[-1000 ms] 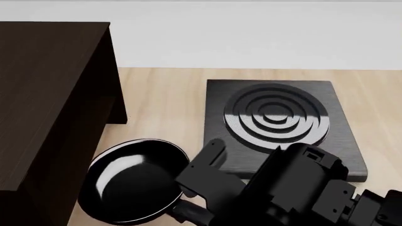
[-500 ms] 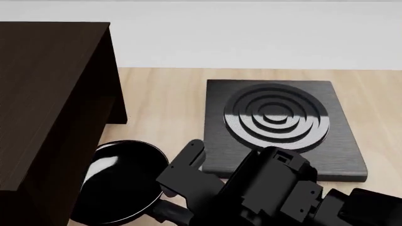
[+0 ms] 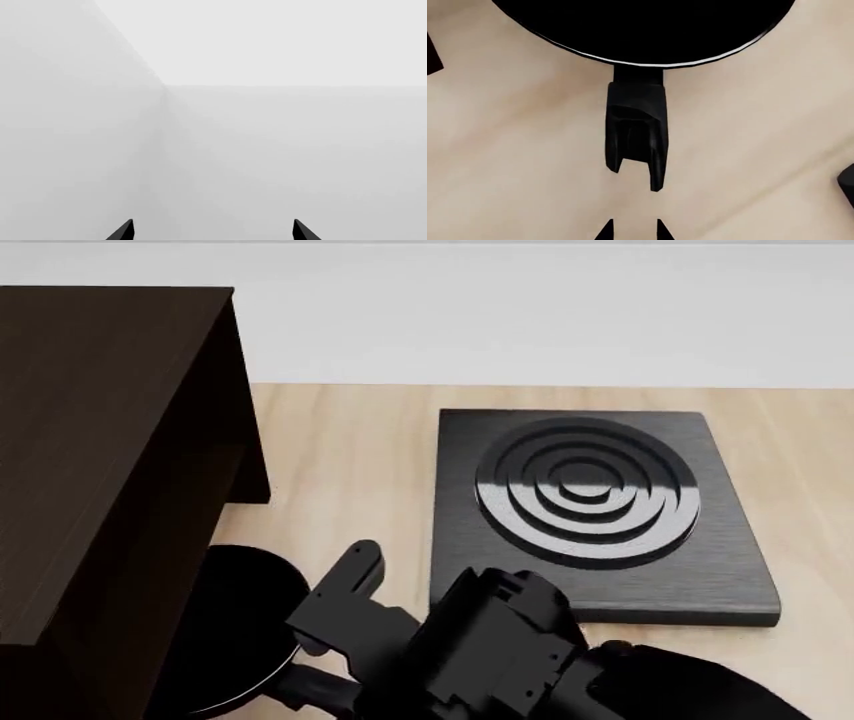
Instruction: Put the frying pan under the cabinet shelf.
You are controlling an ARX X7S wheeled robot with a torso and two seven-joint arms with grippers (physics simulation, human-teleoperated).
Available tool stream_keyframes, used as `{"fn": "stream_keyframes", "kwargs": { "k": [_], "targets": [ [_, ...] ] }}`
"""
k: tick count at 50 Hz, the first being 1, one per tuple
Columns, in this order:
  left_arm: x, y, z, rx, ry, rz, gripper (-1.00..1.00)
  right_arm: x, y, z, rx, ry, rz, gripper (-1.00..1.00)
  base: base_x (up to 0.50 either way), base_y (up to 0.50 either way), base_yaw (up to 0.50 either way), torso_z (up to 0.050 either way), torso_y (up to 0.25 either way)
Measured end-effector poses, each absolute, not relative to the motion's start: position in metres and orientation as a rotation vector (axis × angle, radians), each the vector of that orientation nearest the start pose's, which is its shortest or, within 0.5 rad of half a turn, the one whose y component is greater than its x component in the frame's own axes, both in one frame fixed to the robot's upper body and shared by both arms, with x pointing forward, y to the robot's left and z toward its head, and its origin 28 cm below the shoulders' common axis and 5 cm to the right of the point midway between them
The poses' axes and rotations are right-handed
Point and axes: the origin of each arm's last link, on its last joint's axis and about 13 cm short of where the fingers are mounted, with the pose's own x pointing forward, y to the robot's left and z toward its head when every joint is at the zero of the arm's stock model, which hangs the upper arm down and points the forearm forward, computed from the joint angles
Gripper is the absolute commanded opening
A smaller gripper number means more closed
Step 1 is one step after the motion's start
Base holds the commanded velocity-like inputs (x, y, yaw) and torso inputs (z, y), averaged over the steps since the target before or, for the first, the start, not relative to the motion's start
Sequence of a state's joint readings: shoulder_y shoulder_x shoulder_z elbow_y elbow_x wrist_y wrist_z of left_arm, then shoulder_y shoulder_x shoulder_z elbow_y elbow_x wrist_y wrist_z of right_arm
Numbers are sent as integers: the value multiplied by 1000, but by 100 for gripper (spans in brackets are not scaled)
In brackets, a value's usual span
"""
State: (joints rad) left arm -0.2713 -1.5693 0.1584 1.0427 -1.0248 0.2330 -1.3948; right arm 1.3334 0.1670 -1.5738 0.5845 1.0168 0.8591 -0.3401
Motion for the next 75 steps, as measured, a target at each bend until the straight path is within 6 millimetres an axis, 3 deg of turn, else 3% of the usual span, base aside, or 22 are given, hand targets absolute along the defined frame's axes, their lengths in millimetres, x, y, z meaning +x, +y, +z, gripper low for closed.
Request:
{"fn": "stream_keyframes", "kwargs": {
  "k": [9, 22, 39, 71, 72, 75],
  "targets": [
    [125, 263, 281, -54, -620, 246, 100, 368, -34, 132, -647, 903, 936, -100, 0, 0, 1, 0, 0],
    [115, 282, 288, -44, -674, 309, 100, 374, -28, 127, -702, 878, 949, -100, 0, 0, 2, 0, 0],
    [101, 300, 296, 8, -693, 377, 100, 371, -20, 125, -745, 844, 983, -100, 0, 1, 1, 0, 0],
    [90, 311, 300, 42, -689, 434, 100, 360, -2, 119, -701, 834, 1079, -100, 0, 0, 0, 0, 1],
    [90, 311, 299, 43, -688, 435, 100, 359, -2, 119, -701, 833, 1079, 100, 0, 0, 0, 0, 0],
    [89, 312, 299, 43, -687, 439, 100, 360, 0, 121, -692, 819, 1086, 100, 0, 0, 0, 0, 0]
  ]
}}
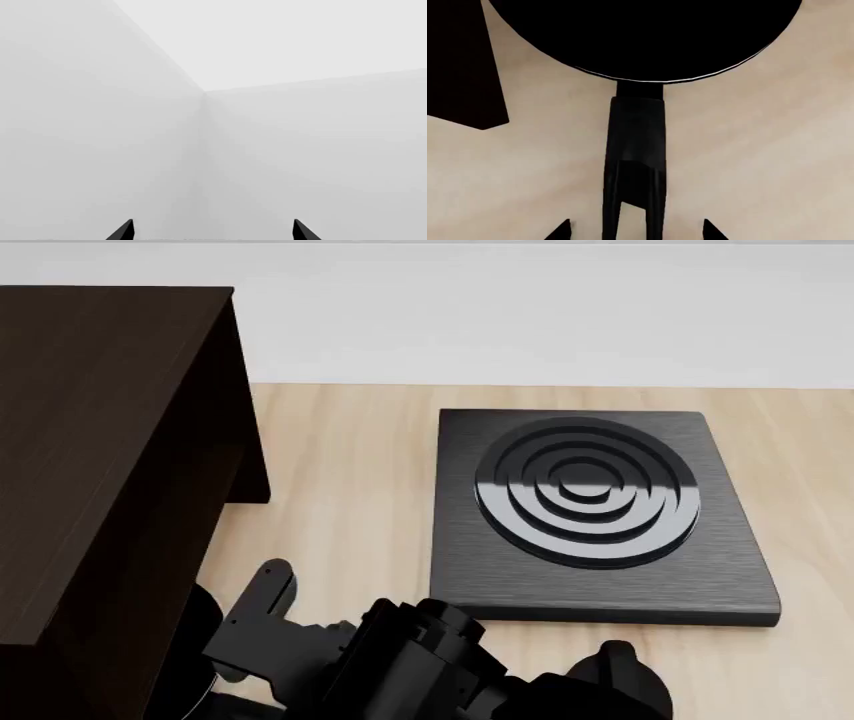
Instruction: Put the frying pan under the cabinet shelf.
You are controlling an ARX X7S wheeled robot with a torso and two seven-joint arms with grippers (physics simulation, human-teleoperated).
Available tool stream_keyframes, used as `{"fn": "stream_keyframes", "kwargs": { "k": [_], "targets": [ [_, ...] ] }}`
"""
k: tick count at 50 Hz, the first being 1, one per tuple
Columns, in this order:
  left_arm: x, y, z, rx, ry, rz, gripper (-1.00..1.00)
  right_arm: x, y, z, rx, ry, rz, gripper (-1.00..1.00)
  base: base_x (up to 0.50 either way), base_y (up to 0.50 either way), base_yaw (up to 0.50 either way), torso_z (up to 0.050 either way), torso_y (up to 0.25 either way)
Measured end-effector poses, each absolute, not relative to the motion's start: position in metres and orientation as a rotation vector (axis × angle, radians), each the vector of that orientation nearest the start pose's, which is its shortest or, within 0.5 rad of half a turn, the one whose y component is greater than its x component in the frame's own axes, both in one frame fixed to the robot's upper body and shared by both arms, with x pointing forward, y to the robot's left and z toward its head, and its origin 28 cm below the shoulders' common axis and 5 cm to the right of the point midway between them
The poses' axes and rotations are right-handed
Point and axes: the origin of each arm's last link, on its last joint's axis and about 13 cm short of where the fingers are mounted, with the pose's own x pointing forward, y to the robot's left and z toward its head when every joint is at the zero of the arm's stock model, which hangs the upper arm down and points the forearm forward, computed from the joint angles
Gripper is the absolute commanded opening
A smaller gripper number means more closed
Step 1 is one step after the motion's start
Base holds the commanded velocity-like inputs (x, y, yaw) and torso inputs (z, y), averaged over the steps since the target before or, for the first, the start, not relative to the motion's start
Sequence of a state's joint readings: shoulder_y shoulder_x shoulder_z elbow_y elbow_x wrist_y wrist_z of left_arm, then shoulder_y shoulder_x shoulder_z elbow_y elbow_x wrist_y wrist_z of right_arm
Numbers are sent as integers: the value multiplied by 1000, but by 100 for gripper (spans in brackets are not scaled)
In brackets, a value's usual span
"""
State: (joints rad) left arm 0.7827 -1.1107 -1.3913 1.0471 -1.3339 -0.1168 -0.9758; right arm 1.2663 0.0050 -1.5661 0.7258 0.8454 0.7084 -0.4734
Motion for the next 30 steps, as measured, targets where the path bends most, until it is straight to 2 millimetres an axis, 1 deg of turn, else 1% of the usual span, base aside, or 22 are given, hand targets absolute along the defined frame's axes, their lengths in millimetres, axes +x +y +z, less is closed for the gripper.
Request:
{"fn": "stream_keyframes", "kwargs": {
  "k": [30],
  "targets": [
    [88, 314, 296, 35, -685, 447, 100, 359, 9, 131, -650, 768, 1108, 100, 0, 0, 0, 0, 0]
  ]
}}
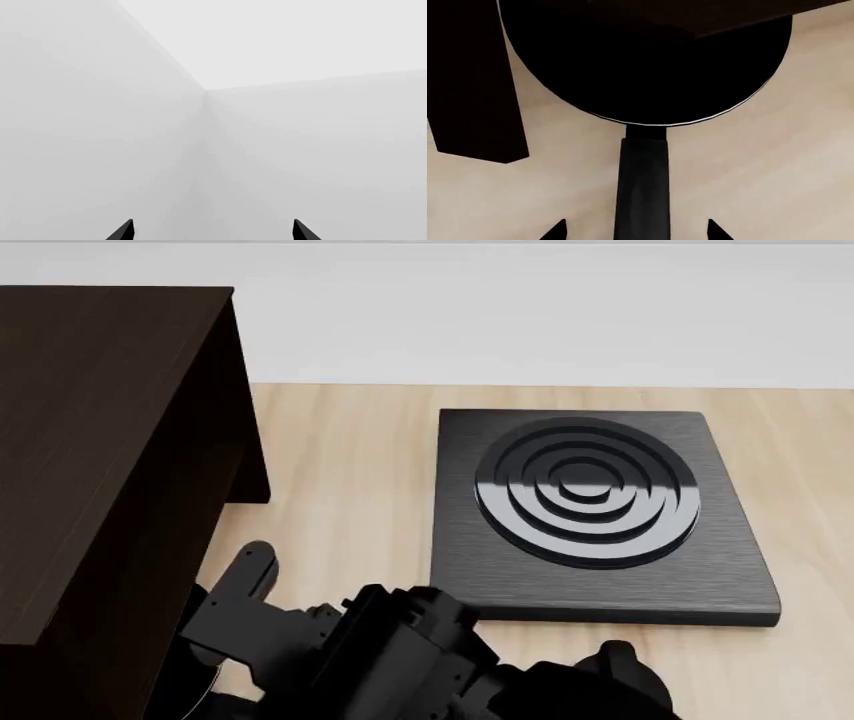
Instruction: Put the frying pan under the cabinet shelf.
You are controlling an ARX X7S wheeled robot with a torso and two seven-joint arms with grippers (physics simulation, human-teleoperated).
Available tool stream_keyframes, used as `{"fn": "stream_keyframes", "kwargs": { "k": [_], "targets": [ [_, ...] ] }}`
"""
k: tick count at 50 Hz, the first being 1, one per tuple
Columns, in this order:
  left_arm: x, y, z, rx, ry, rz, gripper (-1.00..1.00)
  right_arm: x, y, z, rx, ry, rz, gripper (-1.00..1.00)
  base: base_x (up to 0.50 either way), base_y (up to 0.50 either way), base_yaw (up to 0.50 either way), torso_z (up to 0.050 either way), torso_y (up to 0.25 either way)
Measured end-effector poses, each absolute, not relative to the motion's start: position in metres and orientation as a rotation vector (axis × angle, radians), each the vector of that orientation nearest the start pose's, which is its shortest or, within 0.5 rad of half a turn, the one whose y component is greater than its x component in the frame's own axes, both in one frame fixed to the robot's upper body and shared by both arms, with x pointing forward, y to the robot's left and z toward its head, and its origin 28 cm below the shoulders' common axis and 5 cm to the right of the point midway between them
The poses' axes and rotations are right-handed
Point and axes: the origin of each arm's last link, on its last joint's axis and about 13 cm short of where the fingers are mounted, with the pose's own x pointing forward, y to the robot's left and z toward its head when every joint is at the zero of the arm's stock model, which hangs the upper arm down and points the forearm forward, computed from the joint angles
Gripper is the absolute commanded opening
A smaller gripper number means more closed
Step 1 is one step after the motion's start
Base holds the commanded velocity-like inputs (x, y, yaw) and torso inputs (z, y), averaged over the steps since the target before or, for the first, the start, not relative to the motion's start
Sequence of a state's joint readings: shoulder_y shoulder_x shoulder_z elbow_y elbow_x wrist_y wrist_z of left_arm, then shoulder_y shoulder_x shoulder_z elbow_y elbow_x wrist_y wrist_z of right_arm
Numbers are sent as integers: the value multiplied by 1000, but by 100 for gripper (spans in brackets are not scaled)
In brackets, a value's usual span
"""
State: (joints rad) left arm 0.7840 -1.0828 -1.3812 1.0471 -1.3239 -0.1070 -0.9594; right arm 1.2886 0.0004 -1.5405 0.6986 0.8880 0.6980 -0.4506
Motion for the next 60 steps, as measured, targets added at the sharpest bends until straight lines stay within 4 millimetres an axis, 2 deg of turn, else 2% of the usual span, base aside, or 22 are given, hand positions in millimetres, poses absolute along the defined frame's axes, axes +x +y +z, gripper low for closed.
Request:
{"fn": "stream_keyframes", "kwargs": {
  "k": [18, 34, 45, 60],
  "targets": [
    [87, 313, 297, 21, -693, 431, 100, 359, 19, 153, -633, 715, 1109, 100, 0, 0, 0, 0, 0],
    [90, 310, 298, 7, -699, 409, 100, 366, 16, 174, -624, 676, 1050, 100, 0, 0, 0, 0, 0],
    [91, 309, 296, 0, -700, 402, 100, 361, 0, 184, -599, 661, 1001, 100, 0, 0, 0, 0, 0],
    [94, 306, 297, -4, -702, 388, 100, 336, -33, 204, -463, 590, 925, 100, 0, 0, 0, 0, 0]
  ]
}}
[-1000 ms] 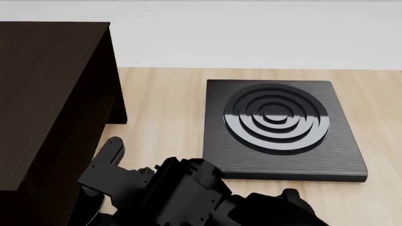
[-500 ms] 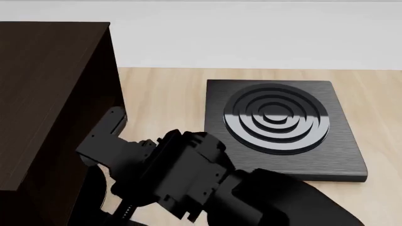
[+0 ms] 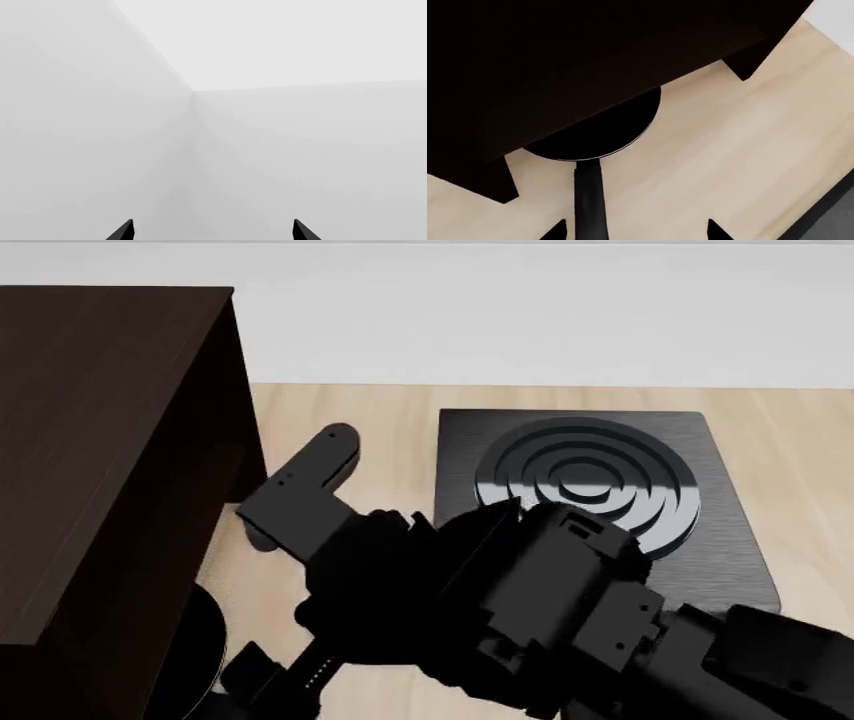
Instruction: Put the frying pan under the cabinet shelf.
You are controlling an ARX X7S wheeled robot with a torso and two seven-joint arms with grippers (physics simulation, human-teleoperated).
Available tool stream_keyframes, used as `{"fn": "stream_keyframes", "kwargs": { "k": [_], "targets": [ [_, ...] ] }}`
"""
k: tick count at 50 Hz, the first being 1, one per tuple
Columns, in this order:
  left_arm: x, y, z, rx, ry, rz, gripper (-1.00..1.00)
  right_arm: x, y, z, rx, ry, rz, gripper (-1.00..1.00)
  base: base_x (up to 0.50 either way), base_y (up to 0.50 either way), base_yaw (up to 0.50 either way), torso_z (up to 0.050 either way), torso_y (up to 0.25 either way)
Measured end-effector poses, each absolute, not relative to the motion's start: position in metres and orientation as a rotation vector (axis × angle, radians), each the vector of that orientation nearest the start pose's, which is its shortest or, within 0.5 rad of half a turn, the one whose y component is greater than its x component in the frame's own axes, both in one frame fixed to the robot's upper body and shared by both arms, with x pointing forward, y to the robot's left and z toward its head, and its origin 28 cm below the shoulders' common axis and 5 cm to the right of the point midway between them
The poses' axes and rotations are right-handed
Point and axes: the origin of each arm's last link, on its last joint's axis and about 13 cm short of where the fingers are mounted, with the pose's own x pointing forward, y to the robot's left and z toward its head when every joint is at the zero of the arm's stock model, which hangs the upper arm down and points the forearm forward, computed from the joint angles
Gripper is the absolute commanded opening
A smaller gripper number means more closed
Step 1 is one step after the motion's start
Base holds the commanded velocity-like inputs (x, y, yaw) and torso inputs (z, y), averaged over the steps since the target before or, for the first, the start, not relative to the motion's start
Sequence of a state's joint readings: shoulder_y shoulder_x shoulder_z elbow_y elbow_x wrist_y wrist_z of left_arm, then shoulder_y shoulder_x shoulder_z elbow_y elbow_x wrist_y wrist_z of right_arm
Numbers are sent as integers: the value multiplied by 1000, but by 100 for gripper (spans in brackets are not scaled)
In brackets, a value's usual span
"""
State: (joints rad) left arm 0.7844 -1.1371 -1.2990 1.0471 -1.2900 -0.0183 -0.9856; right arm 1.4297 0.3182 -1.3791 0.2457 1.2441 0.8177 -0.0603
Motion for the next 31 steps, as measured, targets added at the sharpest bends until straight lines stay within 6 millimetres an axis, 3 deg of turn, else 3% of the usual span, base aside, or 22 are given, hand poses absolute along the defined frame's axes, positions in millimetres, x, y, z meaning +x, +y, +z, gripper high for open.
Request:
{"fn": "stream_keyframes", "kwargs": {
  "k": [31],
  "targets": [
    [99, 300, 298, -9, -707, 353, 100, 284, -94, 229, -246, 437, 677, 100, 0, 0, 0, 0, 0]
  ]
}}
